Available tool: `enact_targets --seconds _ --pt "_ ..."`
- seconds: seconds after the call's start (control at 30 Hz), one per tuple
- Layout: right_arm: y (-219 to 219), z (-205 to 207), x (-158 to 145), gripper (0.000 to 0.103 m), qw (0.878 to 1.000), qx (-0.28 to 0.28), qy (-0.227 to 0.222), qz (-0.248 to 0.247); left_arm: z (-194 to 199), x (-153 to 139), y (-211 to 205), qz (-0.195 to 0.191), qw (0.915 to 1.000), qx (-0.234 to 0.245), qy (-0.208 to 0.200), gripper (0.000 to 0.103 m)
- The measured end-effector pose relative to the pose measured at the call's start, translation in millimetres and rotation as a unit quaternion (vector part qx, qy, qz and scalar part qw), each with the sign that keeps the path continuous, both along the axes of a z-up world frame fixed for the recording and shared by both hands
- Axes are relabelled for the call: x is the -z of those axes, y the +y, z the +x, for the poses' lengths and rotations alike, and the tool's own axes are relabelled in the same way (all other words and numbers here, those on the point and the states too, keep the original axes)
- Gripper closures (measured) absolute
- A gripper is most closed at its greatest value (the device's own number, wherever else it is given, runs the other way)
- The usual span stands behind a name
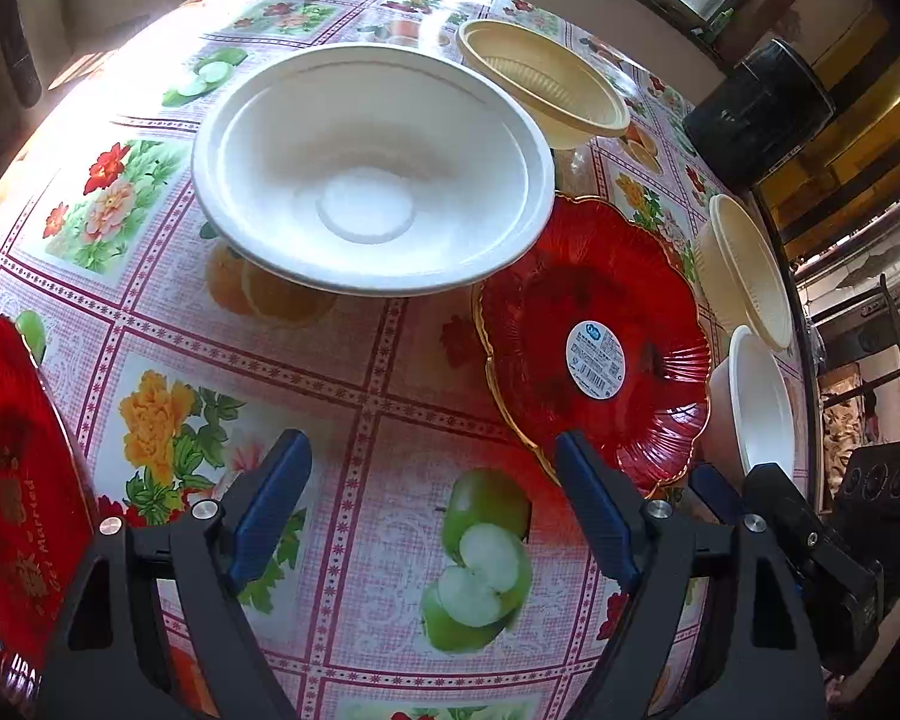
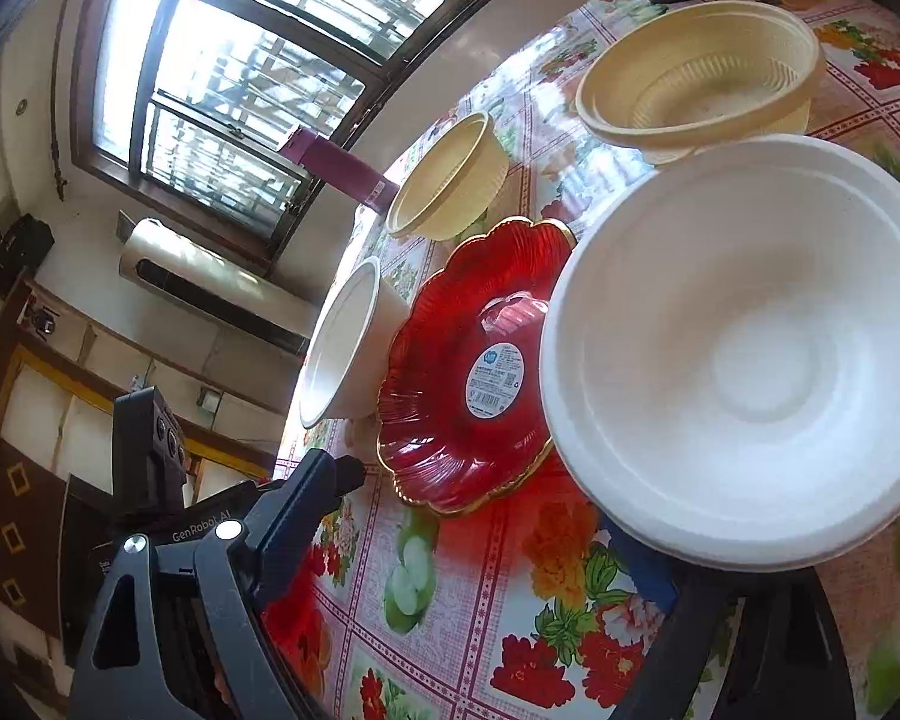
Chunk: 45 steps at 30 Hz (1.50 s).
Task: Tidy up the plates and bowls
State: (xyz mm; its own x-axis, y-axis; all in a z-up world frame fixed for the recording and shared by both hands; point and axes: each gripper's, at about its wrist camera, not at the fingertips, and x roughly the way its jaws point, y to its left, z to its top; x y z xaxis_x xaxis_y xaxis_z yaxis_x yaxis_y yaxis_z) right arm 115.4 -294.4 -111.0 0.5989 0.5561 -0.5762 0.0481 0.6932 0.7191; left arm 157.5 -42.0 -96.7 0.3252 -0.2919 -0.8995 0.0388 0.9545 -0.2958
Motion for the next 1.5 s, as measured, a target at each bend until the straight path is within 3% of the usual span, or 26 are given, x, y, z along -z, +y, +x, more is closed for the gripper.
enact_targets --seconds 0.5,0.7,0.8,0.87,1.0,1.17,1.27,1.5 --pt "-9.4 20.6 12.7 0.014 0.998 0.051 0.021 0.017 30.8 13.7 -14.3 -0.038 0.9989 -0.007 0.025 0.020" --pt "-10.1 23.5 12.4 0.016 0.998 0.061 0.019 0.008 32.2 13.9 -18.1 -0.038 0.9992 0.000 0.014 0.020" --pt "-12.4 23.8 14.1 0.030 0.998 0.063 0.020 0.010 34.3 13.5 -22.2 -0.044 0.9990 0.006 0.010 0.034" --pt "-14.1 25.0 20.9 0.051 0.997 0.062 0.033 0.020 34.5 13.9 -25.1 -0.045 0.9988 0.015 0.011 0.045" --pt "-17.2 23.1 22.6 0.064 0.997 0.073 0.034 0.013 33.8 14.3 -28.3 -0.041 0.9988 0.026 0.009 0.059" --pt "-14.8 23.9 24.4 0.088 0.996 0.075 0.040 -0.013 33.5 15.5 -23.4 -0.030 0.9992 0.026 0.004 0.079" --pt "-16.2 24.9 26.6 0.090 0.996 0.074 0.044 -0.012 34.4 16.3 -23.1 -0.021 0.9994 0.028 0.000 0.090" --pt "-12.4 23.3 22.8 0.090 0.996 0.068 0.040 -0.030 28.0 14.5 -22.2 -0.016 0.9992 0.034 -0.009 0.094"
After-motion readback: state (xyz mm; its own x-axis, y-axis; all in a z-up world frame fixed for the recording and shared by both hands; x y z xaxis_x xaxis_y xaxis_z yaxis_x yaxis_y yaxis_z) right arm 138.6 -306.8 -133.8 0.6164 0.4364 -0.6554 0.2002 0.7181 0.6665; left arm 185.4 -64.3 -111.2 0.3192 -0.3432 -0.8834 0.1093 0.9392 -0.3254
